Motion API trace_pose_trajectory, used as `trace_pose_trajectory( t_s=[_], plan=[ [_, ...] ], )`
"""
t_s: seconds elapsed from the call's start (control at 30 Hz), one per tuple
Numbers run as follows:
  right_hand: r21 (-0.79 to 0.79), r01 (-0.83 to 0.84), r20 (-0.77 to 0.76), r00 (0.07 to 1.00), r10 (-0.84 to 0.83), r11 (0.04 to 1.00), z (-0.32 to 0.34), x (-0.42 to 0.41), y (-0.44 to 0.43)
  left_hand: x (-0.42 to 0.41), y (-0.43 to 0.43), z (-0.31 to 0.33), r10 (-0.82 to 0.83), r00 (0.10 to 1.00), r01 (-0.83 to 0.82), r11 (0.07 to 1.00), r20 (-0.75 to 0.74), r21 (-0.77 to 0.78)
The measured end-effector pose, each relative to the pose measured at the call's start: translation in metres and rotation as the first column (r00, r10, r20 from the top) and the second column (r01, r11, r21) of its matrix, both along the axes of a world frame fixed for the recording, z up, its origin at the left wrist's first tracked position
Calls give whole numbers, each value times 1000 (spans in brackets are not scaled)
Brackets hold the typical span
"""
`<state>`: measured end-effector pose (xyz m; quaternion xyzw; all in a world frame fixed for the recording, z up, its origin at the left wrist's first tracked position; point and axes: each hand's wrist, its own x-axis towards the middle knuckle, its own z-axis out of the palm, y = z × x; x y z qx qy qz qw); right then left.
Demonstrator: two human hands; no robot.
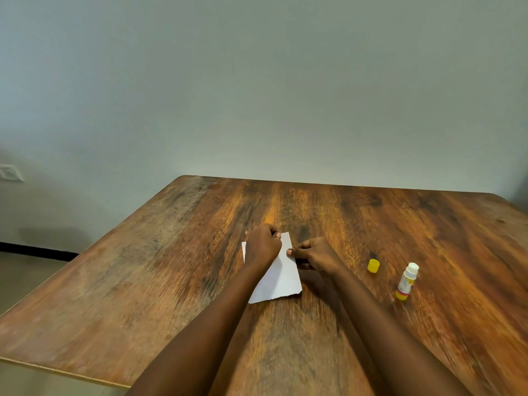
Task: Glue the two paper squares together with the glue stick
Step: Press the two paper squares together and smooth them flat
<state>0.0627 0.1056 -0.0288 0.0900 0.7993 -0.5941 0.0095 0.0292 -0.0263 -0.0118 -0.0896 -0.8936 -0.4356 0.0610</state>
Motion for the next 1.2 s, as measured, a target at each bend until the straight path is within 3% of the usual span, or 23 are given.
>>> trace_pose_trajectory(
  t_s=[0.23,0.4,0.67,0.87,1.03,1.2],
  plan=[
    [-28,15,-16,1000,-16,1000,-1,0,-3,-1,-5,1,-118,993,120,990,24,-76],
    [-13,-38,-14,999,38,999,3,1,-4,-2,-4,3,17,998,-16,1000,-56,13],
    [25,-83,15,996,83,996,0,10,5,-7,-12,-1,119,992,-111,977,-36,183],
    [-160,-42,33,998,48,986,-8,17,14,-12,-22,-4,151,988,-149,968,3,201],
    [-208,9,39,999,-1,978,-8,12,15,-13,-26,-8,208,976,-217,954,64,207],
    [-401,87,76,995,-62,912,-16,12,8,-15,-30,-11,235,965,-255,942,117,218]
  ],
)
